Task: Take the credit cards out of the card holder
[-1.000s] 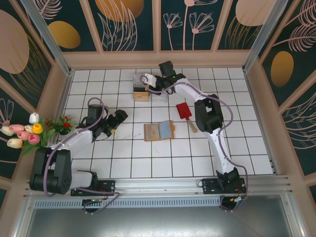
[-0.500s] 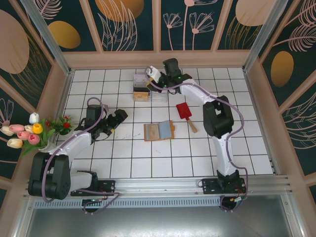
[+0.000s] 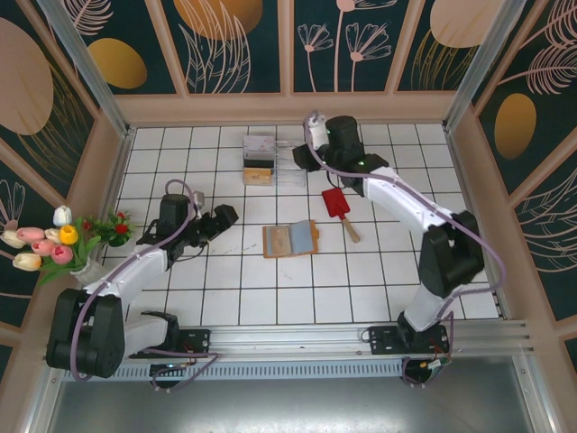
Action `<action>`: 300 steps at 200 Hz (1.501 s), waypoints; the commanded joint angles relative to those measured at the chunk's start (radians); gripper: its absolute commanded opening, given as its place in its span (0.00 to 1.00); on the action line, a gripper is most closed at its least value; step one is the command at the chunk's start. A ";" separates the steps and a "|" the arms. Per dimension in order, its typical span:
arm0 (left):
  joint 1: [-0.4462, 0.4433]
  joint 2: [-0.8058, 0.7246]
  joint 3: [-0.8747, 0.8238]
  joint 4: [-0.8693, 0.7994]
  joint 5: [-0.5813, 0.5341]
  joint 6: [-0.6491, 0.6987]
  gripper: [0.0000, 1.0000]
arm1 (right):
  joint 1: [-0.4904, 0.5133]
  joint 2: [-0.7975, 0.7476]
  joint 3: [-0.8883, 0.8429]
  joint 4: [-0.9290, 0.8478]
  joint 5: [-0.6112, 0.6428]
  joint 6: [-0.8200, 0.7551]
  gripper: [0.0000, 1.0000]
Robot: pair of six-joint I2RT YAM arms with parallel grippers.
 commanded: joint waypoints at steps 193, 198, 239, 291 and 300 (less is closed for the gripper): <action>-0.295 0.150 -0.062 0.268 -0.142 -0.176 0.99 | 0.222 -0.014 -0.347 0.008 -0.007 0.664 0.60; -0.296 0.152 -0.061 0.276 -0.138 -0.180 0.98 | 0.222 -0.005 -0.345 -0.003 -0.015 0.673 0.59; -0.312 0.196 -0.023 0.320 -0.093 -0.225 0.98 | 0.221 0.057 -0.322 -0.100 0.008 0.706 0.53; -0.357 0.279 0.036 0.371 -0.095 -0.306 0.82 | 0.222 0.143 -0.274 -0.192 0.078 0.700 0.48; -0.359 0.293 0.045 0.372 -0.096 -0.308 0.77 | 0.222 0.152 -0.274 -0.195 0.080 0.702 0.48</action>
